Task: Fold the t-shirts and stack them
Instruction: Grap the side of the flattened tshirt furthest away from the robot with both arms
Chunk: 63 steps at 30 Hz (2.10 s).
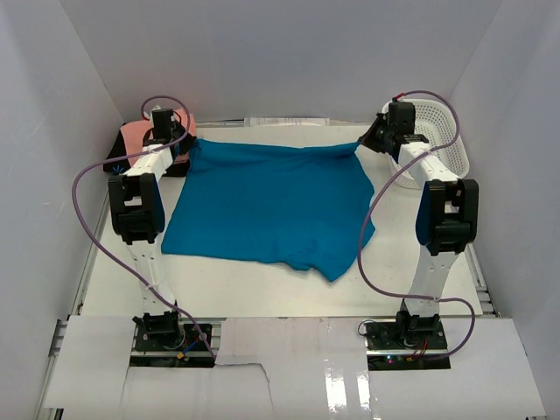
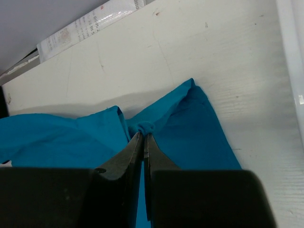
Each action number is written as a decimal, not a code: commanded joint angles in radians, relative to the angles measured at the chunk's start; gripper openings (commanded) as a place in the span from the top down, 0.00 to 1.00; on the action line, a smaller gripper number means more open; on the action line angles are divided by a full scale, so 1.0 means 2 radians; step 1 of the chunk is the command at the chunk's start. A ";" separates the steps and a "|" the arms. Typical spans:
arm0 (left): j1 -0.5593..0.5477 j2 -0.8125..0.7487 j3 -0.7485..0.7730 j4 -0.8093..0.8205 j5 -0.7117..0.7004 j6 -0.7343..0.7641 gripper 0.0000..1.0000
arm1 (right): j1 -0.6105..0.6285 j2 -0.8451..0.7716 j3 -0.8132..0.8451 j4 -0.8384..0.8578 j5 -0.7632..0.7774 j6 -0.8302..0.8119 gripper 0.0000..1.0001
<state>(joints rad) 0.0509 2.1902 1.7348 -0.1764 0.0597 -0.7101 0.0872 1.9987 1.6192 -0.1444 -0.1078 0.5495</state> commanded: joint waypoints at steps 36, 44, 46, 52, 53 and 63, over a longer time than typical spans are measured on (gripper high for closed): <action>0.011 -0.130 -0.099 0.061 0.064 0.007 1.00 | -0.001 -0.192 -0.224 0.084 0.014 0.000 0.92; 0.023 -0.166 -0.161 0.084 0.084 -0.016 1.00 | -0.001 -0.217 -0.255 0.083 0.018 0.000 0.92; 0.025 -0.175 -0.176 0.084 0.084 -0.018 1.00 | -0.001 -0.222 -0.267 0.084 0.018 -0.001 0.92; 0.028 -0.189 -0.207 0.084 0.086 -0.020 1.00 | -0.001 -0.238 -0.300 0.093 0.012 0.004 0.92; 0.028 -0.191 -0.211 0.084 0.087 -0.022 1.00 | -0.001 -0.242 -0.304 0.092 0.013 0.004 0.92; 0.028 -0.246 -0.297 0.105 0.116 -0.030 1.00 | 0.015 -0.260 -0.360 0.073 0.007 0.013 0.92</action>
<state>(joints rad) 0.1040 1.7863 1.1748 -0.0040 0.2420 -0.7643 0.0998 1.5013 0.9108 -0.0006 -0.0891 0.5694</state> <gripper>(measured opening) 0.018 0.081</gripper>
